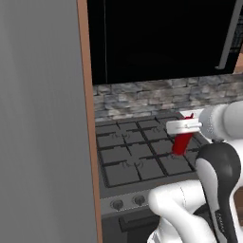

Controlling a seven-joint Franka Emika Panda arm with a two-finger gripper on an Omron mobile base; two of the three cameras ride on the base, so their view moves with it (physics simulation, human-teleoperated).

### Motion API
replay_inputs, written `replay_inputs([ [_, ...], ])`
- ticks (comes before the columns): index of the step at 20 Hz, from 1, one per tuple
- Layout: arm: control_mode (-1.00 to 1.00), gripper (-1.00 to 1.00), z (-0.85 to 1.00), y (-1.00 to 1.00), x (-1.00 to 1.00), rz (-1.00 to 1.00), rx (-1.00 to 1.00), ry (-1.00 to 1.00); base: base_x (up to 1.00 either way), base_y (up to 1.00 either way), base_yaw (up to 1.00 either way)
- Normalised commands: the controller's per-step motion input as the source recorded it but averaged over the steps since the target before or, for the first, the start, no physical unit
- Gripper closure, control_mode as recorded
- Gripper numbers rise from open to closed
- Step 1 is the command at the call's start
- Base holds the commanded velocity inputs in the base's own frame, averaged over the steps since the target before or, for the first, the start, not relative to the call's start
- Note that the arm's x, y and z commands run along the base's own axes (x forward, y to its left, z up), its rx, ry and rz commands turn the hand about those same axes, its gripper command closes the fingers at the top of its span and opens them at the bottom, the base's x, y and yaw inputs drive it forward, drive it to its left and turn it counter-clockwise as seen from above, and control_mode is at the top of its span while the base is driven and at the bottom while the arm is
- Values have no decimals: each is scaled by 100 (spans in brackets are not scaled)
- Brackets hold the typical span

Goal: Take 2 condiments from the cabinet and move them on the counter near the stove.Make sure the condiments are lined up with each other, next to each other.

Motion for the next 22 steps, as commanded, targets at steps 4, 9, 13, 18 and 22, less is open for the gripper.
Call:
replay_inputs([
  [4, -100, 100, -18, -62, -8, 2, 0, -6, 0, 0, 0],
  [9, -100, 100, -14, -63, -33, 0, 0, -3, 0, 0, 0],
  [13, -100, 100, -19, -78, -39, -2, 0, -4, 0, 0, 0],
  [18, -100, 100, -46, -68, -8, -6, -1, 0, 0, 0, 0],
  [22, -100, 100, -53, -58, 9, 0, -12, 0, 0, 0, 0],
])
